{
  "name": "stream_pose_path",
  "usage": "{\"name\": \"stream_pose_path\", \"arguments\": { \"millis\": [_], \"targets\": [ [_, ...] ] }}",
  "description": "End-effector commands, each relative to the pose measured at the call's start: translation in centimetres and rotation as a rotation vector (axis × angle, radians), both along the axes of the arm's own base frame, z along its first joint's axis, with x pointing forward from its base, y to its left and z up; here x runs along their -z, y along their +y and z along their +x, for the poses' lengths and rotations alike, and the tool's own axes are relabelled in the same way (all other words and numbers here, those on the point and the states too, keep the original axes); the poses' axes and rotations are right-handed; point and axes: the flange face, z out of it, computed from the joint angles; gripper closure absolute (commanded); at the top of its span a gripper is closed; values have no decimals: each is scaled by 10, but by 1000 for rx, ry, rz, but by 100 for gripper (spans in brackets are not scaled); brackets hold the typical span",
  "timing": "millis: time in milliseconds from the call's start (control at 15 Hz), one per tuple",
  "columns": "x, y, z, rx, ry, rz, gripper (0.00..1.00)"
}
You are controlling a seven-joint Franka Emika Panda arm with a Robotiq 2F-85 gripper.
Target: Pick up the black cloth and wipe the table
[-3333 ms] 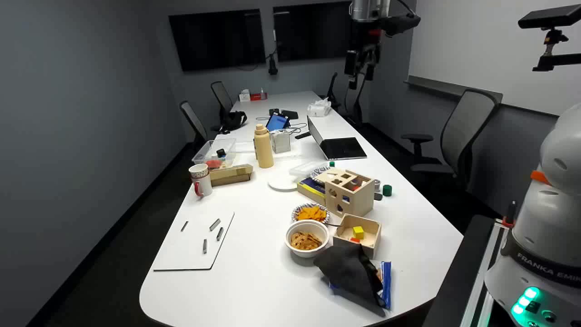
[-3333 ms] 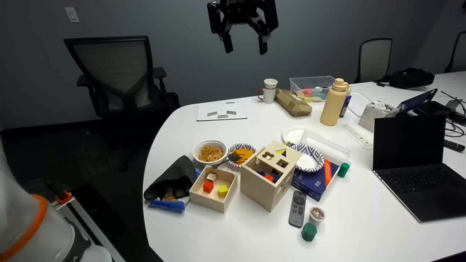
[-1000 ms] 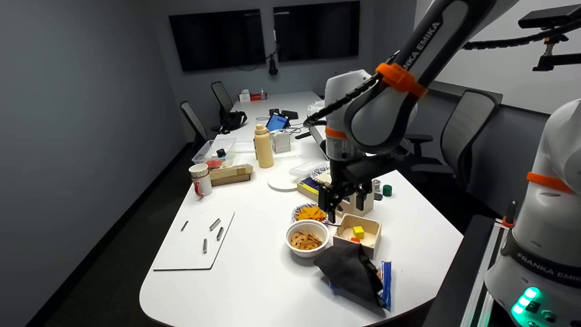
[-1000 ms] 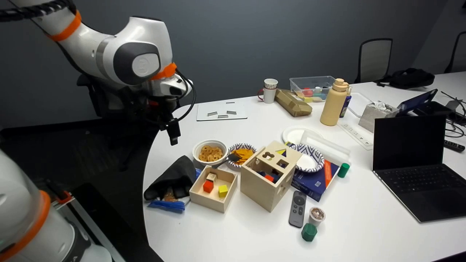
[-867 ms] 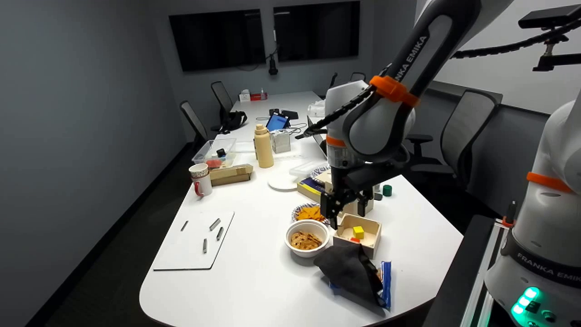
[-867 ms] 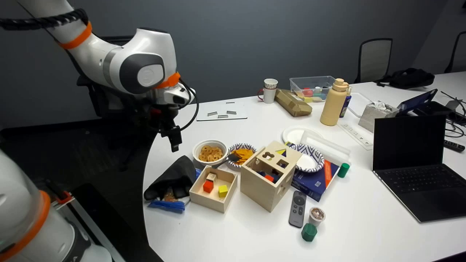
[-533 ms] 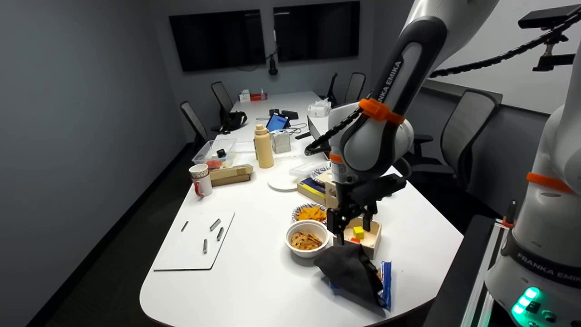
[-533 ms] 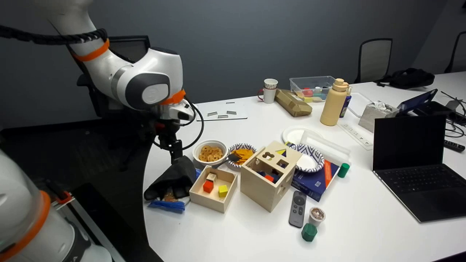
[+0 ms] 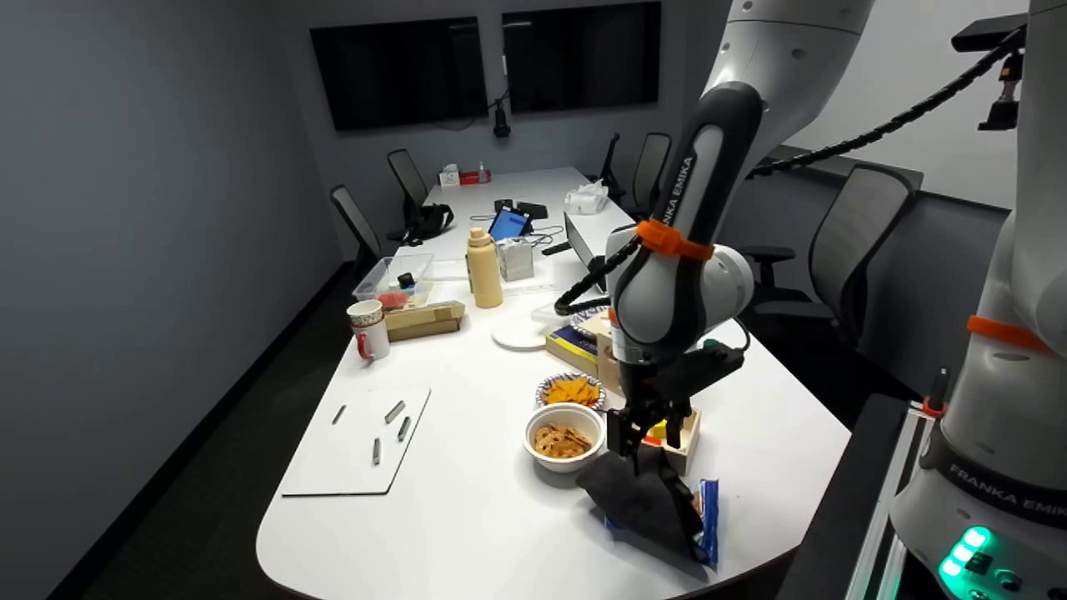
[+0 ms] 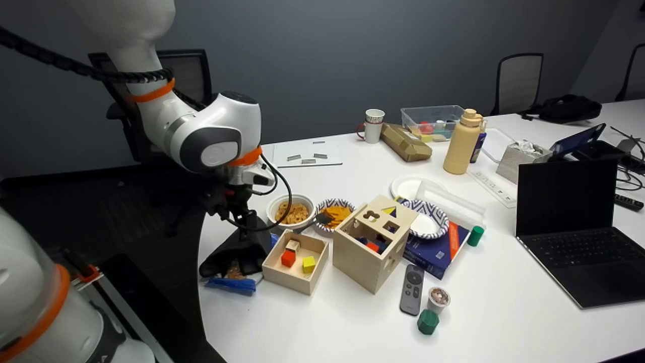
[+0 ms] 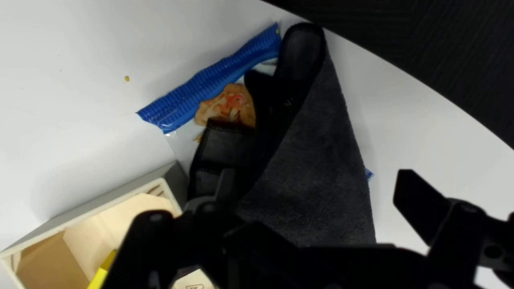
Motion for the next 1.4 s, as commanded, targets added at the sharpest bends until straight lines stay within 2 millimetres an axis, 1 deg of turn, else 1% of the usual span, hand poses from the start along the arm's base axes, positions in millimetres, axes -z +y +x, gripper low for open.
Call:
{"name": "stream_pose_path", "arguments": {
  "millis": [0, 467, 800, 867, 933, 1000, 1067, 1200, 1333],
  "targets": [
    [19, 0, 15, -48, 5, 26, 0],
    [51, 7, 36, -158, 37, 56, 0],
    [72, 14, 45, -219, 63, 53, 0],
    [74, 17, 48, -233, 61, 51, 25],
    [76, 18, 49, -245, 62, 50, 25],
    [77, 17, 50, -253, 63, 45, 32],
    [77, 17, 52, -259, 61, 40, 42],
    [76, 15, 53, -271, 58, 32, 58],
    [69, 15, 57, -279, 46, 23, 74]
  ]
}}
